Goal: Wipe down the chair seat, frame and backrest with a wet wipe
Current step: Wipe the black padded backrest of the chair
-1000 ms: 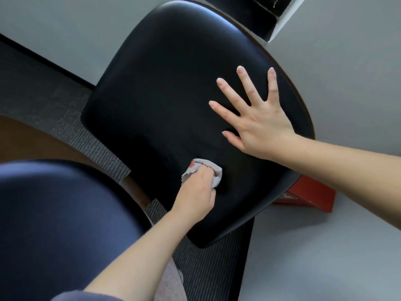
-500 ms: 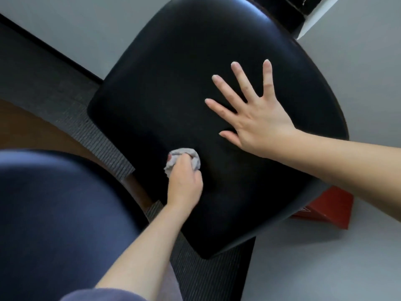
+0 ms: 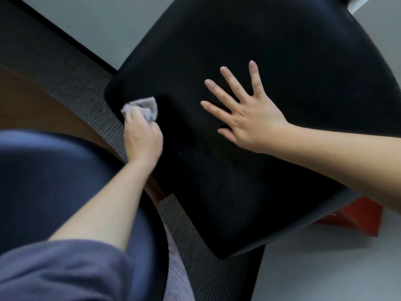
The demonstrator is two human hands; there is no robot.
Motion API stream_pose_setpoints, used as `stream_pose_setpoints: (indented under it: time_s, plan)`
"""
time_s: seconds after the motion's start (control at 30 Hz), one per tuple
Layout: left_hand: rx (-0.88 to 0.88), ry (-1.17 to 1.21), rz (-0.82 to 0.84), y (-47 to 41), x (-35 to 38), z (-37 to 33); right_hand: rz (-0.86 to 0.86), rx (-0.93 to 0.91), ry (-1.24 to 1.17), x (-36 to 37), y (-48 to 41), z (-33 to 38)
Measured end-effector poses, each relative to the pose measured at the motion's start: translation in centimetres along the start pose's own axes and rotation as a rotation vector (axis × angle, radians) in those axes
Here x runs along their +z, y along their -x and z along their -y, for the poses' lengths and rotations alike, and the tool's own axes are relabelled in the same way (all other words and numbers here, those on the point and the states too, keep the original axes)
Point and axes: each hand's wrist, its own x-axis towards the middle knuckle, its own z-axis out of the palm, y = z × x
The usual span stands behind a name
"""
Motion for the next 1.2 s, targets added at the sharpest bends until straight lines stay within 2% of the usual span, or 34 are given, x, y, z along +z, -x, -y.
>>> stream_pose_setpoints:
  time_s: [0.07, 0.13, 0.23, 0.33, 0.43, 0.5, 0.57, 0.7, 0.77, 0.83, 1.0, 1.1, 1.2]
  plan:
    - [-0.088, -0.014, -0.028, -3.2, 0.3, -0.5, 0.002, -0.006, -0.003, 0.1, 0.0, 0.0]
    - [-0.105, -0.091, 0.048, -3.0, 2.0, -0.6, 0.003, -0.008, 0.000, 0.1, 0.0, 0.0]
    - [0.095, -0.127, 0.199, 3.2, 5.0, 0.0, 0.011, -0.001, 0.016, 0.1, 0.0, 0.1]
    - [0.272, -0.033, 0.337, 11.1, 5.4, 0.3, 0.021, 0.004, 0.030, 0.1, 0.1, 0.1]
    - [0.359, 0.065, 0.507, 15.2, 3.8, 0.7, 0.039, 0.003, 0.005, -0.4, -0.2, 0.3]
    - [0.353, 0.118, 0.544, 14.7, 2.8, 0.8, 0.045, 0.019, -0.016, -0.7, -0.2, 0.5]
    - [0.238, 0.174, 0.453, 11.6, 2.1, 0.9, 0.048, 0.032, -0.010, -0.6, -0.1, 0.6]
    - [0.040, 0.001, 0.054, 0.2, 0.8, 3.3, 0.043, 0.022, 0.001, -0.3, -0.2, 0.6]
    - [-0.054, -0.065, -0.009, -4.1, 0.3, 3.9, 0.045, 0.024, 0.013, -0.1, -0.1, 0.7]
    - [-0.072, -0.096, 0.060, -4.6, 1.2, 3.6, 0.047, 0.020, 0.019, -0.1, -0.1, 0.7]
    - [0.246, -0.085, 0.307, 7.0, 4.4, 4.2, 0.048, 0.025, 0.003, -0.4, -0.1, 0.7]
    - [0.220, 0.044, 0.478, 13.9, 4.1, 3.9, 0.053, 0.029, -0.023, -0.6, -0.1, 0.9]
    - [0.177, 0.084, 0.557, 16.9, 3.7, 3.2, 0.051, 0.051, -0.066, -0.6, 0.2, 2.3]
